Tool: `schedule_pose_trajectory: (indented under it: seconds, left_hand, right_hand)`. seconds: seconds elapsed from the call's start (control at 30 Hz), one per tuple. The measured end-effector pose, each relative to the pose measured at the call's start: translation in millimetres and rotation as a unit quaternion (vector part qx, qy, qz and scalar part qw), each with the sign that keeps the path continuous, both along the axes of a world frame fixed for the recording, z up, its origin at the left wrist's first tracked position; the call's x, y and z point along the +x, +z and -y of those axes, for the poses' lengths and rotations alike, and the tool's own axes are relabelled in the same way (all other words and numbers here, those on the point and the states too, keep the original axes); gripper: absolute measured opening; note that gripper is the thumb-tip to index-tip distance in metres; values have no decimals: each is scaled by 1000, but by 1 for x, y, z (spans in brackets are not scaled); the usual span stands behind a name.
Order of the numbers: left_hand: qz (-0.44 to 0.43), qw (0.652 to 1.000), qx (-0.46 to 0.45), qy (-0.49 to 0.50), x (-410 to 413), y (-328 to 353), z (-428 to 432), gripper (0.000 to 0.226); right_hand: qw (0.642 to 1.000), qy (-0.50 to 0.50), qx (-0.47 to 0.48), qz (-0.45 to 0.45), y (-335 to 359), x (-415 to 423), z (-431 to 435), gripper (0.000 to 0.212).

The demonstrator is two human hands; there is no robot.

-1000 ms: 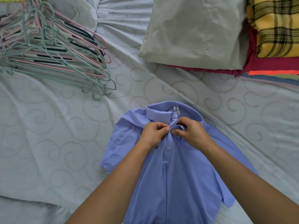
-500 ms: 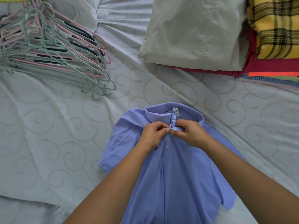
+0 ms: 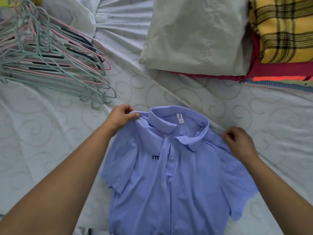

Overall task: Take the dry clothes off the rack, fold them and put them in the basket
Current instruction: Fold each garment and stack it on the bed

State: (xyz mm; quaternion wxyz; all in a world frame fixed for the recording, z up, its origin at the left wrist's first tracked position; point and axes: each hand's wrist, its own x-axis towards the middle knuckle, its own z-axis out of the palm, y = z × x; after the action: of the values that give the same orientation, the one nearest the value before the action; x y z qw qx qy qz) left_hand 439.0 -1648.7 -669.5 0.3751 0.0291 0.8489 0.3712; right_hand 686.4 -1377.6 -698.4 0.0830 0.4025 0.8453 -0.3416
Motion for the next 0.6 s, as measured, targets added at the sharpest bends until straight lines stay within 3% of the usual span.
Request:
schedule_pose_trajectory:
  seconds: [0.1, 0.2, 0.27, 0.33, 0.4, 0.5, 0.6]
  left_hand:
    - [53, 998, 29, 26, -7, 15, 7, 22]
    - [96, 992, -47, -66, -6, 15, 13, 20]
    - [94, 987, -87, -96, -7, 14, 19, 22]
    - [72, 990, -87, -80, -9, 16, 25, 25]
    - [48, 998, -38, -29, -13, 21, 31, 25]
    - [52, 998, 29, 3, -17, 31, 33, 21]
    - [83, 995, 54, -19, -18, 41, 32, 17]
  right_hand:
    - [999, 5, -51, 9, 4, -3, 5, 23]
    - [991, 99, -24, 91, -10, 1, 33, 24]
    - [997, 67, -9, 31, -8, -2, 36, 23]
    - [991, -80, -104, -20, 7, -4, 27, 22]
    - [961, -168, -215, -51, 27, -1, 17, 17]
    - [933, -178, -314, -14, 52, 8, 2, 10]
    - [920, -149, -358, 58, 72, 12, -12, 34]
